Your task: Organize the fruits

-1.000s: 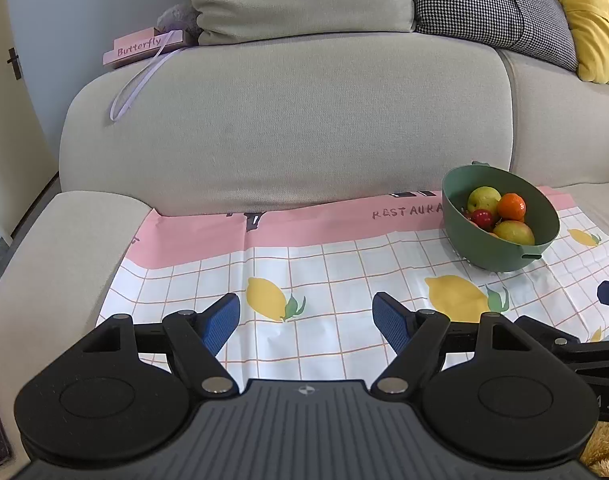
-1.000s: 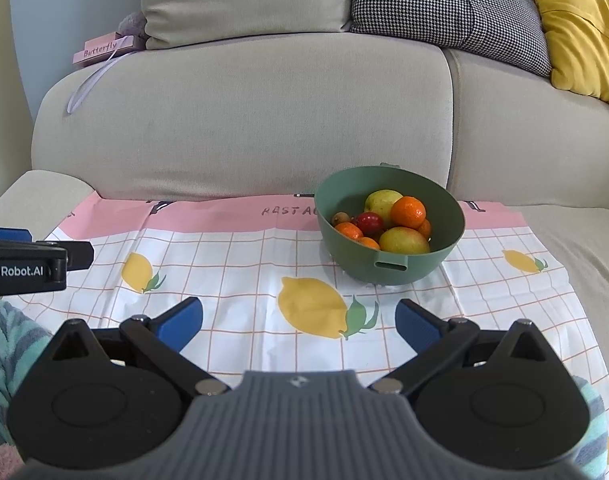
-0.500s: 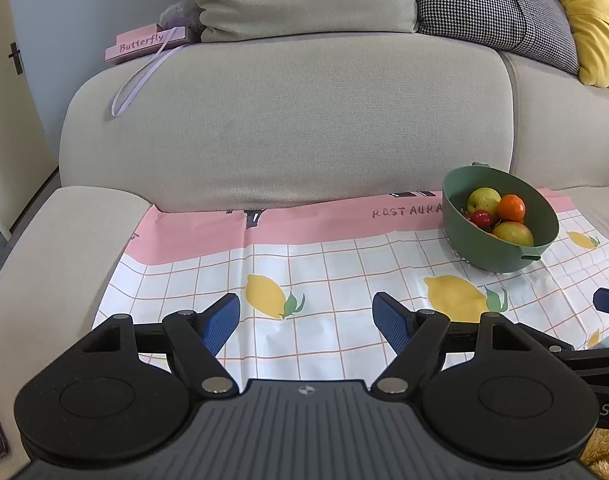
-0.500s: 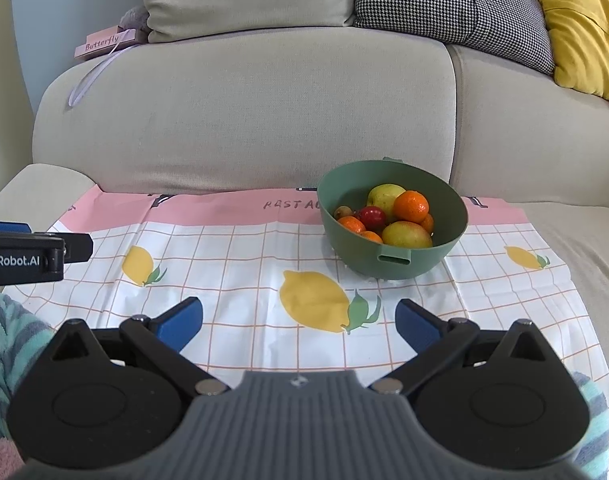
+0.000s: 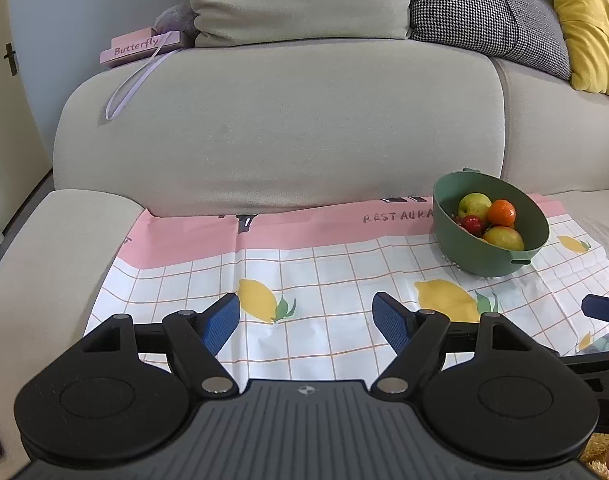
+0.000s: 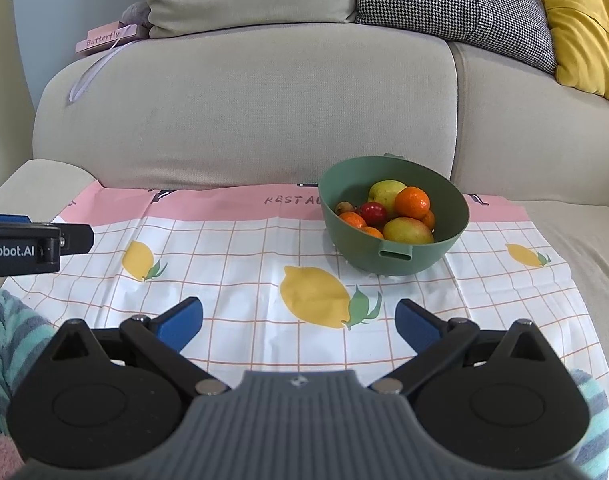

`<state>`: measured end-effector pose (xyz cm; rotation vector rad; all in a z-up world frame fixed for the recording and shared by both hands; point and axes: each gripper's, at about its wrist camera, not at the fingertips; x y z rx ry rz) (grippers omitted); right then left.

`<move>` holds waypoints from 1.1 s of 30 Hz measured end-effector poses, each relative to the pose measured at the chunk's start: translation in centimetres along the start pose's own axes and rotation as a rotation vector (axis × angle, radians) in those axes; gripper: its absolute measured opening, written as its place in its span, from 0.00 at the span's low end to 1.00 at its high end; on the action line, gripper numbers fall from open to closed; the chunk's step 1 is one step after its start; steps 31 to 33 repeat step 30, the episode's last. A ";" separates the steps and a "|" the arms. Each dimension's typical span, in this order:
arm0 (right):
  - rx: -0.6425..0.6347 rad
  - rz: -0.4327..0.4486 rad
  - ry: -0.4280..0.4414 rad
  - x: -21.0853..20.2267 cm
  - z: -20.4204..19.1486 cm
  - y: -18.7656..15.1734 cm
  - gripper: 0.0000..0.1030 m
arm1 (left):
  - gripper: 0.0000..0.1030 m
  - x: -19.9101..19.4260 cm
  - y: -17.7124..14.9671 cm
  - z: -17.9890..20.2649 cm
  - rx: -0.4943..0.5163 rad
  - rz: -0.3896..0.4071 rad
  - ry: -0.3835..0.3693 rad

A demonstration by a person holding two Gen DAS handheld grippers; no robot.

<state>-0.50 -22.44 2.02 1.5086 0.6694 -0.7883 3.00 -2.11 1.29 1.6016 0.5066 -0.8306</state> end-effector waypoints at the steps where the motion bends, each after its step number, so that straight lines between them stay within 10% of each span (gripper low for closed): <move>1: 0.000 -0.001 0.000 0.0 0.1 0.0 0.96 | 0.86 0.0 0.0 0.0 0.001 0.001 0.000; 33: 0.005 -0.029 0.002 0.5 -0.1 -0.3 0.96 | 0.86 0.0 -0.1 0.1 -0.003 -0.012 -0.008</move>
Point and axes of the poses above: each gripper's, at about its wrist camera, not at the fingertips, and x roughly the way its jaws point, z to its right, y to its top, and after that the axes turned 4 degrees about -z, right-handed
